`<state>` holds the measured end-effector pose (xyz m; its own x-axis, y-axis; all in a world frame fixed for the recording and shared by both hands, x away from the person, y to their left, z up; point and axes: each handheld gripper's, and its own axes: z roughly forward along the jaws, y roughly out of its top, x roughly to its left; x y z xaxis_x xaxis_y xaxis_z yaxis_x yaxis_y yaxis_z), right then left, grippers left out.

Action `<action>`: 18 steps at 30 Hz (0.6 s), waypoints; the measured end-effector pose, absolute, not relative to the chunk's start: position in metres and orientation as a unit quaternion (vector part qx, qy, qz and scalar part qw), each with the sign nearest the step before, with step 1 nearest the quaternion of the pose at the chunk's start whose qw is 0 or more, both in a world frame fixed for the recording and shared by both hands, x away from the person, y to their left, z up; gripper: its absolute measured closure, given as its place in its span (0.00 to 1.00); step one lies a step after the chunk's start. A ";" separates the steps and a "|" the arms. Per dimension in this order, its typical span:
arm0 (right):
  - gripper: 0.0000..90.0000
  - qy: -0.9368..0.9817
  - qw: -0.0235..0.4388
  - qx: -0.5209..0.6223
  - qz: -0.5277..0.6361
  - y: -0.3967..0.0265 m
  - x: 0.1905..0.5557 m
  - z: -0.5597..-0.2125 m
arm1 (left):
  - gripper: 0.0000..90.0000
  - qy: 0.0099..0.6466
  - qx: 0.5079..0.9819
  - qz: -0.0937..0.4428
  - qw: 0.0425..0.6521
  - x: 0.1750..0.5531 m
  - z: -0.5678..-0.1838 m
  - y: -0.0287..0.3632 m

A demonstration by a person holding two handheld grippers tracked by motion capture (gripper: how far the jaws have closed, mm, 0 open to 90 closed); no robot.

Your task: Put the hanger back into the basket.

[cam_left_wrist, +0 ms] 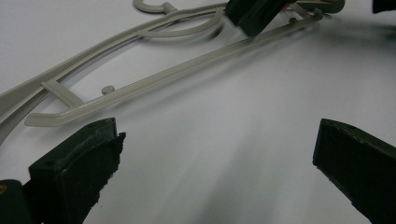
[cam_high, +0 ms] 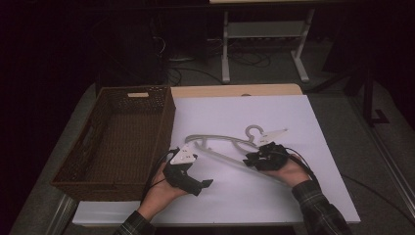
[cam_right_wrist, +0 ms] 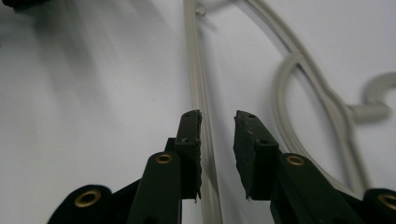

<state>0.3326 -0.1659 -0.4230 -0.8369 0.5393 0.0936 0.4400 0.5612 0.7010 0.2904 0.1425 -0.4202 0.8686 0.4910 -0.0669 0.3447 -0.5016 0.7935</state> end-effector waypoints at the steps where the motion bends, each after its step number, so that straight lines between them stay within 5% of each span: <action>1: 0.79 0.883 0.061 0.276 0.374 -0.159 0.336 -0.427 | 0.00 0.242 0.863 0.084 0.436 0.290 -0.420 0.143; 9: 0.87 0.896 0.044 0.257 0.360 -0.135 0.345 -0.441 | 0.01 0.242 0.862 0.083 0.437 0.289 -0.420 0.143; 18: 0.88 0.912 0.000 0.201 0.358 -0.131 0.309 -0.439 | 0.01 0.241 0.862 0.085 0.437 0.290 -0.419 0.143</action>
<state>0.3091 -0.1306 -0.4386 -0.9190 0.3670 0.1442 0.3672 0.6634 0.6520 0.2897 0.1429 -0.4194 0.8692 0.4902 -0.0651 0.3425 -0.5019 0.7942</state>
